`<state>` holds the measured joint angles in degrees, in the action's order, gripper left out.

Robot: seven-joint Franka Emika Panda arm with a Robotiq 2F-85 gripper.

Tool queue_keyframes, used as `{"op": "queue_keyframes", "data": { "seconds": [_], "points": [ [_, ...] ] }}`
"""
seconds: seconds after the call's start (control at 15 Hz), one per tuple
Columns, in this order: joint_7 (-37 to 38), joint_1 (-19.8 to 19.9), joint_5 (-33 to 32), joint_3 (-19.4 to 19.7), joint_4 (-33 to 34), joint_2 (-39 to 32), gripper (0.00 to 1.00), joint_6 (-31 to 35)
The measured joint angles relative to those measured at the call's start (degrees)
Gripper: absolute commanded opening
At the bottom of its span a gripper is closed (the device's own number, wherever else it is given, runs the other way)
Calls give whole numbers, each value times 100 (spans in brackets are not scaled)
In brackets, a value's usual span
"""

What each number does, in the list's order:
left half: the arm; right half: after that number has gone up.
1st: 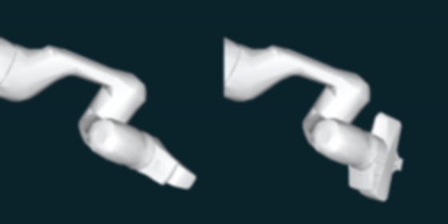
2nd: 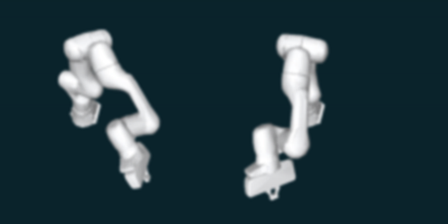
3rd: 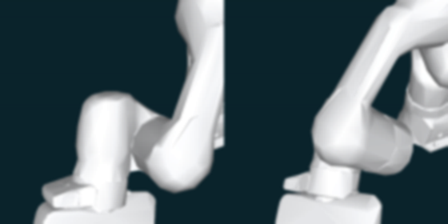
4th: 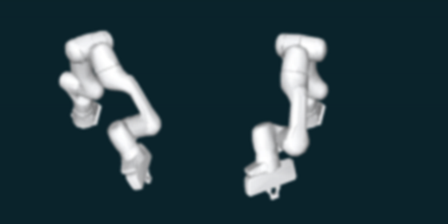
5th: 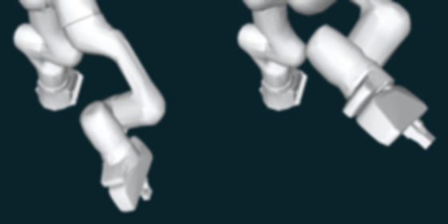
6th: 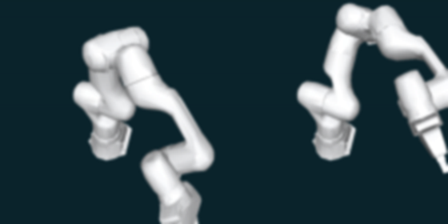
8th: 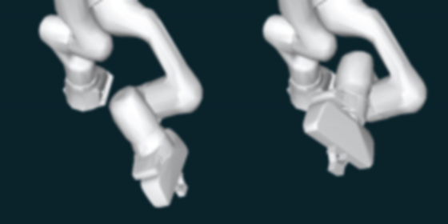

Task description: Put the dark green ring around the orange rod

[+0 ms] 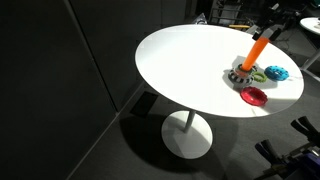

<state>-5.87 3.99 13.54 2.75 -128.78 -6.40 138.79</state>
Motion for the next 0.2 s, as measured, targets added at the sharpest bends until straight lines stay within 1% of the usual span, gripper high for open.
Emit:
{"op": "queue_keyframes", "data": {
  "seconds": [0.2],
  "points": [
    [-34, 59, 0, 14, -2, 33, 100, -122]
  ]
}}
